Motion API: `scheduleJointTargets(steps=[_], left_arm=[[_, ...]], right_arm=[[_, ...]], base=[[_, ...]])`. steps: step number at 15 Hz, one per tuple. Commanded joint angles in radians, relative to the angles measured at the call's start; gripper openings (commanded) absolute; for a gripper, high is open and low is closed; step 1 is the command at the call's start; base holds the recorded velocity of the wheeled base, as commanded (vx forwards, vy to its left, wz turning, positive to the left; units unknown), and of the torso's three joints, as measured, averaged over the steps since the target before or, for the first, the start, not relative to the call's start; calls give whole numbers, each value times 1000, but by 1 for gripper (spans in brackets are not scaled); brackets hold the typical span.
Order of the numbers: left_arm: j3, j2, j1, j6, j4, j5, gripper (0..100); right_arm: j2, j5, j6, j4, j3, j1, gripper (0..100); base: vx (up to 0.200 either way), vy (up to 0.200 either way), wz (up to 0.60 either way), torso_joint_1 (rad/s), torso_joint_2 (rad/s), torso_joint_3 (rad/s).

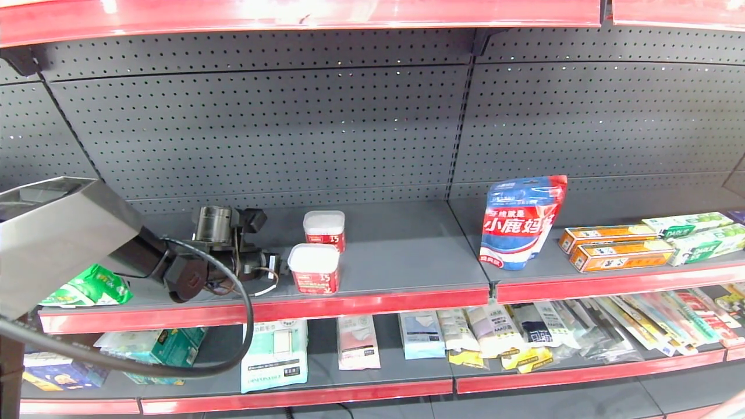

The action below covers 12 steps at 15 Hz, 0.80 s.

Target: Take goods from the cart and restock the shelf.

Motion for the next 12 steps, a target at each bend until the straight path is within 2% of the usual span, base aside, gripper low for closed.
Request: scheduleJointTargets(steps=[1,12], left_arm=[[2,-8,-2,-1,1,0,100],[8,-16,-3,2,21,3,100]], right_arm=[[1,2,0,0,0,0,100],[1,0,0,0,0,0,100]], base=[[0,0,0,0,0,0],[0,0,0,0,0,0]])
